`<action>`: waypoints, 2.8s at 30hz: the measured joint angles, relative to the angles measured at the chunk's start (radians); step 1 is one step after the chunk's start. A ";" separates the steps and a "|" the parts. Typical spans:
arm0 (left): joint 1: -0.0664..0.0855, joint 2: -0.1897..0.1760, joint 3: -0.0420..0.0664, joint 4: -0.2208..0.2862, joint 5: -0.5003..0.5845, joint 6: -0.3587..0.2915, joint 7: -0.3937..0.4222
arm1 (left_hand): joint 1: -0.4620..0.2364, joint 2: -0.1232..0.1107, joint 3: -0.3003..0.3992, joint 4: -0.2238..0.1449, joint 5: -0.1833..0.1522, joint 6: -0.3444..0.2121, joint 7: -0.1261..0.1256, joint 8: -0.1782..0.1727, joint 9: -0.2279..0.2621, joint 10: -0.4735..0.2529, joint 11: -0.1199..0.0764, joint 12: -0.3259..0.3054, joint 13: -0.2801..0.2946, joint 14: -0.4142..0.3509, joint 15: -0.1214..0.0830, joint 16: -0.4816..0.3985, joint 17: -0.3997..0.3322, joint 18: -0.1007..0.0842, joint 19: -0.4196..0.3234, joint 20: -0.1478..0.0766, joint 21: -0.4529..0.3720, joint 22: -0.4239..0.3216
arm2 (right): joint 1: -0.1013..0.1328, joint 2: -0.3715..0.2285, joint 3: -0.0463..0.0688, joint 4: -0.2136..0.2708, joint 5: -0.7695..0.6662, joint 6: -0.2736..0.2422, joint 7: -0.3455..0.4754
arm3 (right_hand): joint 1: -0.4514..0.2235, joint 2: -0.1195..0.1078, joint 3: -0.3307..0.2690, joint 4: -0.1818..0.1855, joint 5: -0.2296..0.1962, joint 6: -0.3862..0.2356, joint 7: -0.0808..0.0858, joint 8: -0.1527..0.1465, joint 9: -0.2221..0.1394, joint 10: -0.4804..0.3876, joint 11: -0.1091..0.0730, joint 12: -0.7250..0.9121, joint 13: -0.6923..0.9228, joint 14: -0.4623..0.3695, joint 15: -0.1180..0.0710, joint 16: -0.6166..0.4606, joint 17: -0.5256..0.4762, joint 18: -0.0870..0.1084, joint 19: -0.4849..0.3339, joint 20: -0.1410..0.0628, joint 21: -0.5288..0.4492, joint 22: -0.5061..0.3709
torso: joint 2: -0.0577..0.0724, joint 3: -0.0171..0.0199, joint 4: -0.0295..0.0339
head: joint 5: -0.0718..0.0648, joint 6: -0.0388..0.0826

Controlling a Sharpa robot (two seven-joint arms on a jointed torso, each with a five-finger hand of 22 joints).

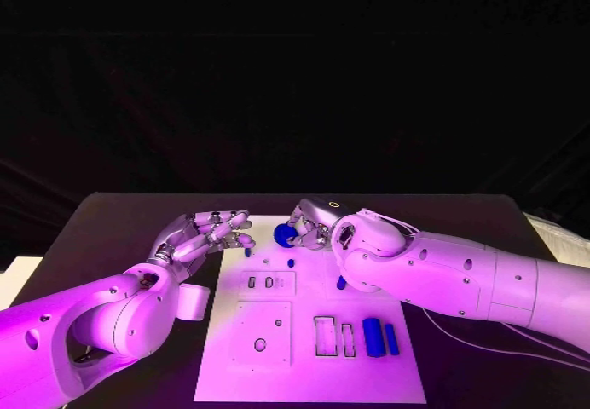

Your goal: Assemble the parts on the task board

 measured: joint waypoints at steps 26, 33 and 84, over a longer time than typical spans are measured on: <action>0.000 -0.001 0.000 -0.001 0.000 0.003 -0.005 | 0.000 0.000 0.000 0.000 0.000 0.000 0.000 0.000 0.000 0.000 0.000 0.000 0.000 0.000 0.000 0.000 0.001 0.000 0.000 0.000 0.000 0.001 | -0.001 -0.025 -0.002 0.019 0.010 -0.008 0.012 | -0.038 -0.030 -0.040 0.020 -0.041 -0.059 0.014 -0.003 -0.010 -0.025 0.009 -0.048 -0.004 0.002 0.012 0.000 0.001 0.000 0.000 0.015 -0.004 0.000 | 0.000 0.0000 0.0000 | -0.002 -0.001; 0.000 -0.005 0.000 -0.001 0.000 0.004 -0.006 | 0.000 0.000 0.000 0.000 0.000 0.000 0.000 0.000 0.000 0.000 0.000 0.000 0.000 0.000 0.000 0.000 0.001 0.000 0.000 0.000 0.000 0.001 | 0.002 -0.154 0.000 0.122 0.038 -0.029 0.033 | -0.038 -0.031 -0.042 0.022 -0.030 -0.059 0.014 -0.003 -0.010 -0.025 0.009 -0.032 0.001 0.002 0.012 0.000 0.001 0.000 0.000 0.015 -0.004 0.000 | -0.001 0.0008 -0.0032 | -0.005 0.002; -0.001 0.003 0.000 -0.026 0.000 0.014 -0.008 | 0.000 0.000 0.003 -0.003 0.000 0.000 0.000 0.000 0.000 0.000 0.000 0.000 0.000 0.000 0.000 0.000 0.002 0.000 0.000 0.000 0.000 0.001 | -0.029 -0.374 0.000 -0.039 0.331 0.041 0.481 | 0.016 -0.038 -0.057 -0.015 -0.013 -0.055 0.010 -0.003 -0.010 -0.016 0.007 -0.014 0.001 0.002 0.012 0.000 0.000 0.000 0.000 0.015 -0.004 0.000 | -0.005 0.0209 -0.0319 | -0.010 0.002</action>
